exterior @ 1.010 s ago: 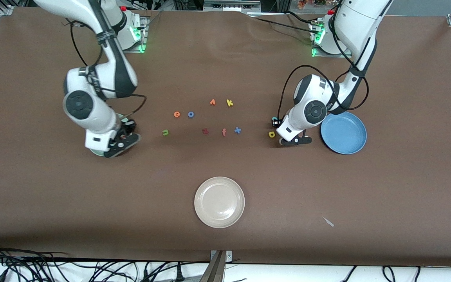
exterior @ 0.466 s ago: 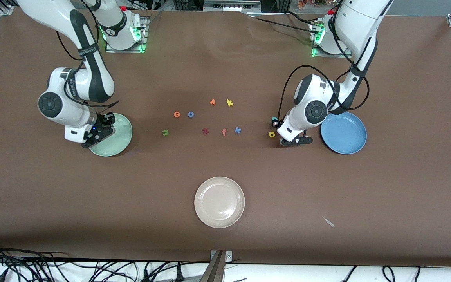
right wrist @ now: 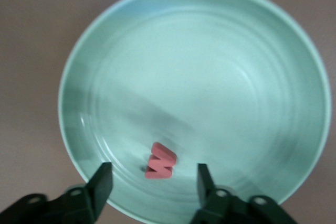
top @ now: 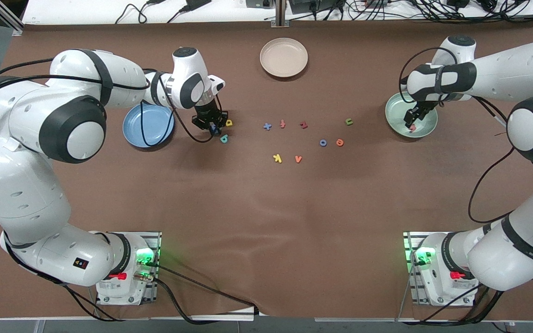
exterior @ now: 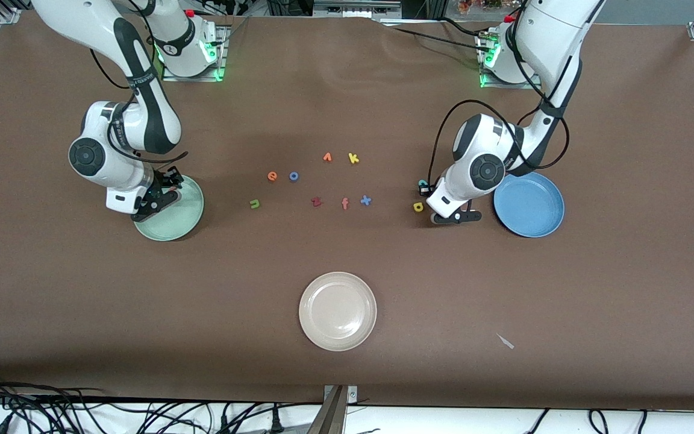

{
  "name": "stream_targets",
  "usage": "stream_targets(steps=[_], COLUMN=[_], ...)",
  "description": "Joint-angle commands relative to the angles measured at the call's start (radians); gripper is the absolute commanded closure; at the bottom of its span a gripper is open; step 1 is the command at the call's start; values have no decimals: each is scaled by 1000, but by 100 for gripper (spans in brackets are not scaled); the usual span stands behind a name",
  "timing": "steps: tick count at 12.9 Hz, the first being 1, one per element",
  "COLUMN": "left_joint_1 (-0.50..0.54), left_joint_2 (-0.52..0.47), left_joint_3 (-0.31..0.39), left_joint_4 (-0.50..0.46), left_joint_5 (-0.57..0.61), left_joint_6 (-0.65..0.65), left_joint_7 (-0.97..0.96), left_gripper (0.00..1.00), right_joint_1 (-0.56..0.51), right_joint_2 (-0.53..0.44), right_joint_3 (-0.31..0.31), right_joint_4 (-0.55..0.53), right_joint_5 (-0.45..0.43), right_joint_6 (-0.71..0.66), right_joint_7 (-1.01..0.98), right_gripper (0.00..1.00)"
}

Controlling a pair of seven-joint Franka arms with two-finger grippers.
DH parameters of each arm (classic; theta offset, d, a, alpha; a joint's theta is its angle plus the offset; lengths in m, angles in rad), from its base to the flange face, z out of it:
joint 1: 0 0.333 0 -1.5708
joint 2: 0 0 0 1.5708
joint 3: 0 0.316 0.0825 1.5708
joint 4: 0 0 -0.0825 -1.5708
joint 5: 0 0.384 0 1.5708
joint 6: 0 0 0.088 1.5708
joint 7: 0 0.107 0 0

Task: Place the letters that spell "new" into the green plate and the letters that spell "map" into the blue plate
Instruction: 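Release the M on the green plate while the left gripper carries the E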

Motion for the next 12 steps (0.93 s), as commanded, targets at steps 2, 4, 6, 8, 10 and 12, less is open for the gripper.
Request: stream_targets(steps=[2, 4, 6, 8, 10, 12], left_joint_1=[16, 71, 135, 215, 320, 355], left_joint_2=[-53, -105, -130, -145, -147, -115], left_joint_3=[9, 7, 5, 5, 2, 4], left_joint_4=[7, 36, 78, 93, 92, 90], left_joint_5=[-17, 24, 91, 160, 187, 187], left_joint_6=[-30, -137, -268, -355, -364, -358], left_joint_7=[6, 38, 93, 205, 329, 381], left_gripper=[85, 85, 84, 84, 83, 82], right_joint_1=[11, 14, 17, 39, 62, 120], right_joint_2=[-83, -82, -66, -48, 10, 59], right_joint_3=[53, 99, 157, 211, 220, 220], right_joint_4=[32, 58, 91, 105, 133, 133], right_joint_5=[32, 32, 32, 31, 29, 31], right_joint_6=[-31, -44, -44, -34, 1, 98], right_joint_7=[63, 212, 317, 442, 454, 470], right_gripper=[0, 0, 0, 0, 1, 10])
